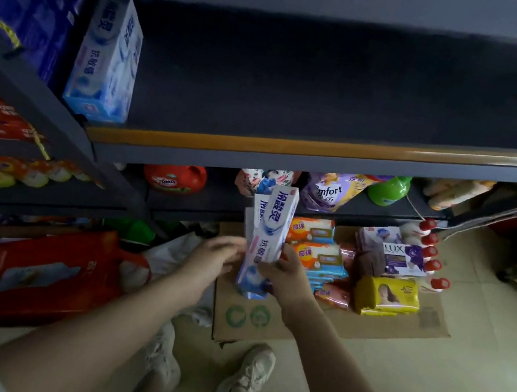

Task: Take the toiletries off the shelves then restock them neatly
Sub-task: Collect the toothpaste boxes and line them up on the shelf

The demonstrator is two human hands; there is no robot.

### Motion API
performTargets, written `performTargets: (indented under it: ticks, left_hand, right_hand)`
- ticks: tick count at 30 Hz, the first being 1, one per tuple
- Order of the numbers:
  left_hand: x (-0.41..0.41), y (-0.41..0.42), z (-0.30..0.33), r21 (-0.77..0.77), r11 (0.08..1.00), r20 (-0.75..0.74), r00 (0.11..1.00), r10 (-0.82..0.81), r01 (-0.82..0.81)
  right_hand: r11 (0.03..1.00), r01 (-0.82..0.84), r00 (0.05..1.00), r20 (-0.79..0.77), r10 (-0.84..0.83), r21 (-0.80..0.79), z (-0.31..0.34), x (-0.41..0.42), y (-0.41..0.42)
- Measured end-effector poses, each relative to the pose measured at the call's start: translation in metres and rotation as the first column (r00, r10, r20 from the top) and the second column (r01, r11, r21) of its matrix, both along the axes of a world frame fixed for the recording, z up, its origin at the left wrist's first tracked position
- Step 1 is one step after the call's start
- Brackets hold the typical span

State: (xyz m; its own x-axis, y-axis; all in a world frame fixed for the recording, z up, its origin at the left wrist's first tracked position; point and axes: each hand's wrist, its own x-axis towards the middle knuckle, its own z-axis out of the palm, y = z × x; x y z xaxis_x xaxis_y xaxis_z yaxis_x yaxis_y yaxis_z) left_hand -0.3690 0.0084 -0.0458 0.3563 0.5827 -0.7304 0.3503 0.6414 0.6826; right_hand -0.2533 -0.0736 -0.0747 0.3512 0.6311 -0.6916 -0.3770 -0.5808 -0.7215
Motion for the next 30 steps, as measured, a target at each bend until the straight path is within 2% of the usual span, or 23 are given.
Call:
performTargets:
  ticks: [3, 5, 8, 11, 15, 18, 21, 23, 25, 27, 28, 30]
  left_hand:
    - [-0.007, 0.015, -0.016, 0.105, 0.994, -0.077, 0.997, -0.025, 0.033]
    - [-0.016, 0.023, -0.026, 0.136, 0.990, -0.095, 0.995, -0.022, 0.035]
    - [-0.030, 0.029, -0.037, 0.171, 0.984, -0.134, 0.990, -0.034, 0.057]
    - [-0.038, 0.032, -0.041, 0.175, 0.982, -0.158, 0.986, -0.046, 0.074]
    - [-0.045, 0.034, -0.041, 0.197, 0.972, -0.167, 0.982, -0.093, 0.125]
    - [-0.054, 0.039, -0.038, 0.237, 0.951, -0.177, 0.972, -0.157, 0.197]
    - [-0.065, 0.051, -0.029, 0.297, 0.928, -0.187, 0.967, -0.175, 0.225]
    - [-0.074, 0.060, -0.019, 0.333, 0.919, -0.179, 0.971, -0.158, 0.211]
    - [-0.083, 0.071, -0.010, 0.352, 0.918, -0.168, 0.977, -0.129, 0.182]
    - [-0.093, 0.080, -0.007, 0.347, 0.925, -0.164, 0.981, -0.101, 0.153]
    - [-0.098, 0.082, -0.010, 0.333, 0.929, -0.172, 0.979, -0.110, 0.163]
    - [-0.109, 0.079, -0.028, 0.256, 0.936, -0.230, 0.956, -0.182, 0.240]
  right_hand:
    - [0.998, -0.014, 0.998, 0.057, 0.018, -0.055, -0.037, 0.013, 0.013]
    - [0.992, -0.076, 0.986, 0.139, 0.090, -0.103, -0.052, 0.017, 0.018]
    - [0.968, -0.177, 0.940, 0.261, 0.220, -0.180, -0.063, 0.022, 0.019]
    - [0.947, -0.207, 0.887, 0.360, 0.288, -0.246, -0.071, 0.025, 0.015]
    - [0.913, -0.261, 0.850, 0.374, 0.371, -0.313, -0.072, 0.024, 0.015]
    - [0.848, -0.318, 0.757, 0.425, 0.496, -0.423, -0.069, 0.022, 0.017]
    - [0.824, -0.273, 0.713, 0.470, 0.520, -0.497, -0.058, 0.016, 0.025]
    - [0.844, -0.270, 0.643, 0.566, 0.516, -0.463, -0.044, 0.005, 0.034]
    - [0.881, -0.317, 0.537, 0.699, 0.472, -0.352, -0.023, -0.012, 0.050]
    - [0.876, -0.385, 0.435, 0.781, 0.449, -0.289, -0.008, -0.031, 0.066]
    - [0.841, -0.436, 0.380, 0.783, 0.493, -0.319, -0.005, -0.040, 0.073]
    - [0.702, -0.537, 0.268, 0.695, 0.667, -0.468, -0.012, -0.055, 0.076]
